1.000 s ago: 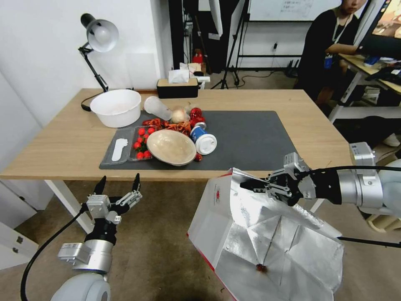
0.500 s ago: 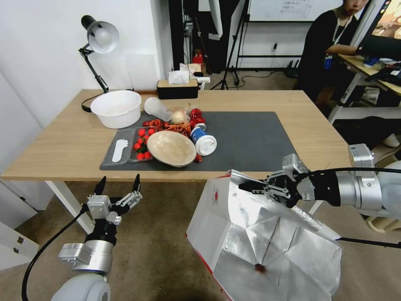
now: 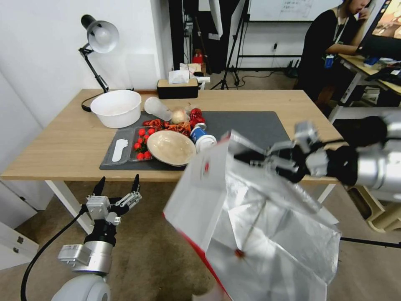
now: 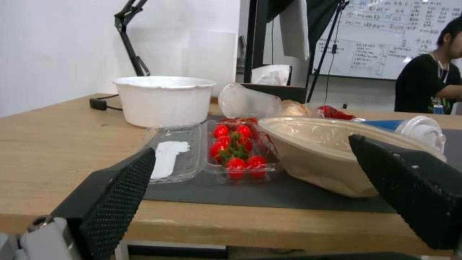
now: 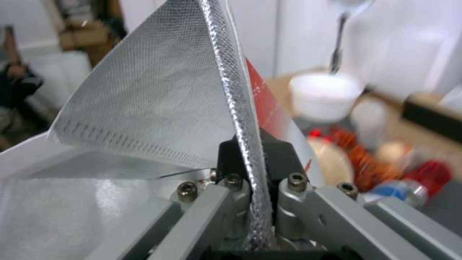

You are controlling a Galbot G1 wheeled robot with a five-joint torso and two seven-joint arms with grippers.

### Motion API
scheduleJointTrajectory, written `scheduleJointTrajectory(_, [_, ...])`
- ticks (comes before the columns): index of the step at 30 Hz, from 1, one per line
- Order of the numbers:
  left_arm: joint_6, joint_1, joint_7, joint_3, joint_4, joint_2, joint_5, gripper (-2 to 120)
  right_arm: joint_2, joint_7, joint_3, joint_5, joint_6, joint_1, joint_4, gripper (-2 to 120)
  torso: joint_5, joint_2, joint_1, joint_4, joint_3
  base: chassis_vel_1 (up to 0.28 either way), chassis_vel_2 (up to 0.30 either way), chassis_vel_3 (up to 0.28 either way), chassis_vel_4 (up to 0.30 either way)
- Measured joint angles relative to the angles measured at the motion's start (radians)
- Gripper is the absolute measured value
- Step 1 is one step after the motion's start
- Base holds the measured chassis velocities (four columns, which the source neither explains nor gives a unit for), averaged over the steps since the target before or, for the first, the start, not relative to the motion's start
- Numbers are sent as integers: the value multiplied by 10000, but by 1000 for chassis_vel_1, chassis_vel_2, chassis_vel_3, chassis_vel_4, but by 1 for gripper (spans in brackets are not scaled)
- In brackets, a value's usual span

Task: Pick up the food delivery bag from the floor and place it on the table.

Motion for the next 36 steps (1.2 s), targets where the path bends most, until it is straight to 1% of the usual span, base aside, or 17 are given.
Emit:
scheduleJointTrajectory(1, [-4,-8,4,24,15,-16,25,100,106,425,-13,418,-44,613,1,0,1,-4,-1,1,-2,0,0,0,0])
scheduleJointTrajectory(2, [-4,-8,4,24,15,-16,25,100,106,425,-13,418,-44,613,1,0,1,-4,-1,1,-2,0,0,0,0])
scheduleJointTrajectory(4, [-8,-11,13,62,26,-34,62,100,299,1210,-82,977,-72,1458,-134,0,1,-12,-3,3,-5,0,0,0,0])
scheduleJointTrajectory(5, [-8,-11,13,62,26,-34,62,100,299,1210,-82,977,-72,1458,-134,0,1,-12,-3,3,-5,0,0,0,0])
scheduleJointTrajectory(7, [-16,-11,21,84,27,-47,87,100,441,1994,-103,1190,-75,1893,-286,0,2,-16,-4,2,-7,0,0,0,0])
scheduleJointTrajectory(8, [-16,-11,21,84,27,-47,87,100,441,1994,-103,1190,-75,1893,-286,0,2,-16,-4,2,-7,0,0,0,0])
scheduleJointTrajectory(9, [-22,-6,27,103,27,-57,110,100,577,2907,-109,1294,-50,2123,-381,0,1,-20,-6,2,-9,0,0,0,0])
scheduleJointTrajectory(10, [-24,-2,31,108,27,-60,118,100,662,3416,-115,1320,13,2180,-407,0,3,-22,-7,2,-10,0,0,0,0])
scheduleJointTrajectory(12, [-25,0,32,110,27,-63,122,100,697,3613,-118,1322,44,2190,-413,0,3,-22,-7,2,-11,0,0,0,0])
scheduleJointTrajectory(15, [-34,15,41,121,27,-77,151,100,1057,4964,-163,1225,391,2066,-396,0,2,-28,-10,1,-14,0,0,0,0])
scheduleJointTrajectory(18, [-34,20,43,122,27,-80,156,100,1242,5367,-188,1166,472,1992,-385,0,2,-30,-10,2,-15,0,0,0,0])
scheduleJointTrajectory(19, [-35,23,45,122,27,-86,162,100,1502,5909,-232,1118,532,1903,-343,0,3,-31,-11,2,-16,0,0,0,0])
scheduleJointTrajectory(20, [-35,23,45,122,27,-86,162,100,1502,5909,-232,1118,532,1903,-343,0,3,-31,-11,2,-16,0,0,0,0])
scheduleJointTrajectory(21, [-35,25,46,122,27,-92,169,100,1715,6302,-293,1060,582,1800,-335,0,2,-32,-12,2,-17,0,0,0,0])
scheduleJointTrajectory(23, [-34,14,49,126,28,-110,182,100,1944,6601,-362,941,655,1644,-353,0,3,-35,-13,2,-19,0,0,0,0])
scheduleJointTrajectory(26, [-25,-3,54,141,43,-141,204,100,2217,6843,-405,809,686,1470,-412,0,3,-37,-13,2,-20,0,0,0,0])
scheduleJointTrajectory(36, [-13,-73,70,200,218,-203,282,100,2929,7103,-500,134,753,852,-965,0,2,-42,-16,2,-23,0,0,0,0])
